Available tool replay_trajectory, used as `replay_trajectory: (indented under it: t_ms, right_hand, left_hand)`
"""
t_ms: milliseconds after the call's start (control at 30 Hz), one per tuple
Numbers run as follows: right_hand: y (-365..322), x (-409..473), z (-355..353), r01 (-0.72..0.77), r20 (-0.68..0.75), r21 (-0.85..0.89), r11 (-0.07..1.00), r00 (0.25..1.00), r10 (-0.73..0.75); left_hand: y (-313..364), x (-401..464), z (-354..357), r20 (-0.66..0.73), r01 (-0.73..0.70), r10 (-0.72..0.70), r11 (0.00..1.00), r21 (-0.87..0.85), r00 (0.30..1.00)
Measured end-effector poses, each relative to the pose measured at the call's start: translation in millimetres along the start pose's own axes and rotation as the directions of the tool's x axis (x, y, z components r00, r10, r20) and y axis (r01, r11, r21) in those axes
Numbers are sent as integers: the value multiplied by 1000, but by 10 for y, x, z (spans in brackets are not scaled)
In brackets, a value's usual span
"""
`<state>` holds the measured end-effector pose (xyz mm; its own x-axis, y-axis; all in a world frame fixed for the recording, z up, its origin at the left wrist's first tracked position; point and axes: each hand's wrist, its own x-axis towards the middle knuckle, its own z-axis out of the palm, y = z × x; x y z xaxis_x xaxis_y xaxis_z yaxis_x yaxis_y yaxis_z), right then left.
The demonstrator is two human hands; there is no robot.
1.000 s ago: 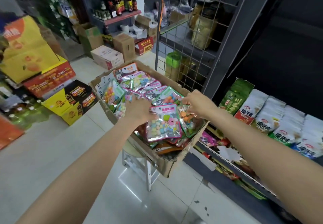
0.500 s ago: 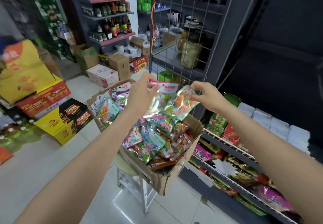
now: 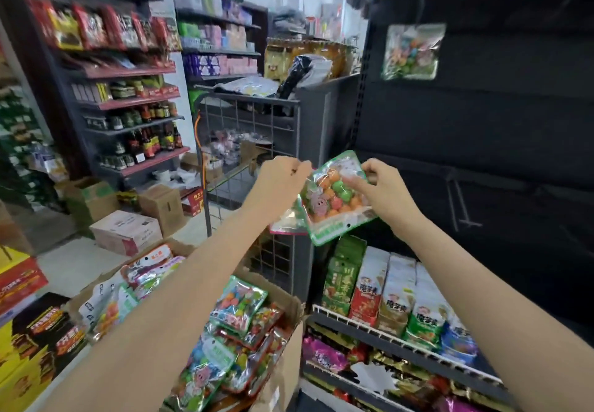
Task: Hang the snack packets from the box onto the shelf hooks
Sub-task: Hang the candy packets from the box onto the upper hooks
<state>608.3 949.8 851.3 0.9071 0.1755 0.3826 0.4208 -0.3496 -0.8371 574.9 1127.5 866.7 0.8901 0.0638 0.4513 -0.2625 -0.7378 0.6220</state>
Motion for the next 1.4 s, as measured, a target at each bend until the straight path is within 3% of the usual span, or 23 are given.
replay_trajectory:
  t_ms: [100,200,300,367,467,567,700,800,900,1100,1200,1267,1333,1400]
  right_hand:
    - [-45,106,-333,30,-63,74,997,998,-25]
    - [-109,259,-621,36,-140,190,981,990,-9]
    - [-164,386,-808,-45,-44,611,790,995,91]
    - [-182,444,-856,-83,51,708,701,997,66]
    - [-192,582,-901,-33,-34,636,771,997,71]
    - [-216,799,-1077,18,-153,530,848,985,74]
    - [-364,1134,-1391,176,-291,104,979,947,-139]
    - [-580,1323,-1547,278,-255,-305,911,897,-360]
    - [-795,1457,-1600,343,-122,-499,796,882,-456]
    - [-949,1721,-1636,407,-29,-470,783,880,-475]
    - [-910,1740,-1620,431,-175,-291,854,854,-490]
    - [-789,1746,-1620,374,-272,-111,921,880,-390]
    - [-648,1757,-1605,298,-285,30,954,918,-278]
    - [-543,1755,-1551,302,-237,97,948,932,-273]
  left_hand:
    - [278,222,136,77,-16,19,999,-43,997]
    - [471,478,275,-62,26,-43,967,-252,997]
    - [669,691,389,-262,80,-215,892,-445,941]
    - [797,813,465,-324,101,-278,876,-472,904]
    - [933,984,556,-350,98,-263,900,-424,899]
    - [1027,1138,551,-320,79,-165,961,-266,933]
    - [1074,1320,461,-359,17,-35,999,-52,933]
    - [1160,1441,363,-441,-63,74,997,40,894]
    - [1289,1557,267,-389,-133,189,977,168,902]
    - [1355,1780,158,-183,-223,222,975,15,958]
    - [1352,1812,173,-269,-235,218,971,-35,938]
    - [1334,1824,185,-337,-233,187,967,-101,923]
    - [1317,1848,205,-375,-216,138,961,-172,917]
    - [1289,1889,236,-362,-204,106,948,-244,926]
